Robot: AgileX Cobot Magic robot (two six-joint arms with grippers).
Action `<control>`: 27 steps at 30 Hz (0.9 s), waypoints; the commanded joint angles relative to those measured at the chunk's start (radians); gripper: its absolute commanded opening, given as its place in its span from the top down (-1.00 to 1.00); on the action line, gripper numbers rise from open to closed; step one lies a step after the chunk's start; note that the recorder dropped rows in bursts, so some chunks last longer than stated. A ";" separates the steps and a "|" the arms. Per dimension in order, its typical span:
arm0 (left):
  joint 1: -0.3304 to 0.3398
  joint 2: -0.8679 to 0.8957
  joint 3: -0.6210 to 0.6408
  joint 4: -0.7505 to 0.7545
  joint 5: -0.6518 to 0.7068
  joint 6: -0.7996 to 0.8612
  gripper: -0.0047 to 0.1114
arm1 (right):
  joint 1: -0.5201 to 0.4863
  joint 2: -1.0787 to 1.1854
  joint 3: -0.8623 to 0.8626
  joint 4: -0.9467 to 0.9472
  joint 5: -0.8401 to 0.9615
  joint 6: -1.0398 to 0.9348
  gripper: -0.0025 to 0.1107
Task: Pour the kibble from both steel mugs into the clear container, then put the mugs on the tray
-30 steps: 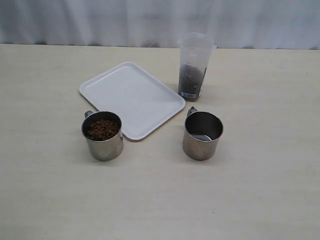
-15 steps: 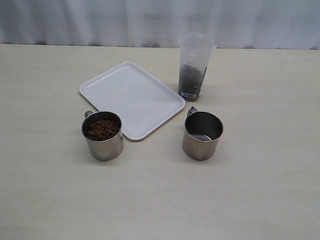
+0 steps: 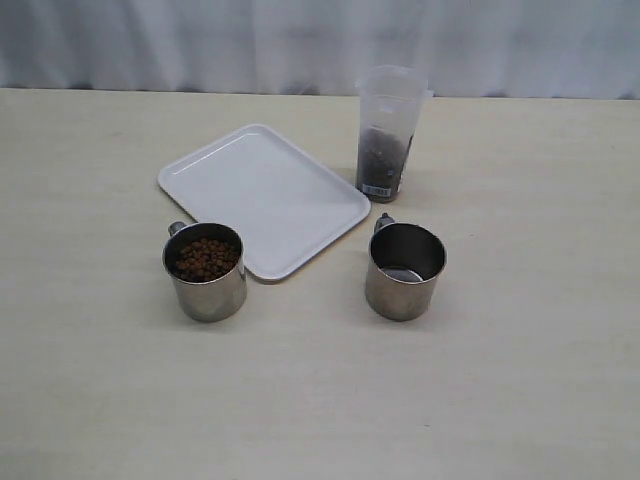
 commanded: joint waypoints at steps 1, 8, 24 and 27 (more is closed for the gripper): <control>0.003 -0.003 0.003 0.011 -0.028 0.006 0.92 | 0.002 -0.002 0.002 -0.013 0.003 0.000 0.87; 0.003 -0.003 0.003 -0.050 -0.293 0.000 0.92 | 0.002 -0.002 0.002 -0.013 0.003 0.000 0.87; -0.137 0.666 0.003 0.608 -0.556 -0.671 0.92 | 0.002 -0.002 0.002 -0.013 0.003 0.000 0.87; -0.139 0.990 -0.007 0.635 -0.728 -0.483 0.92 | 0.002 -0.002 0.002 -0.013 0.003 0.000 0.87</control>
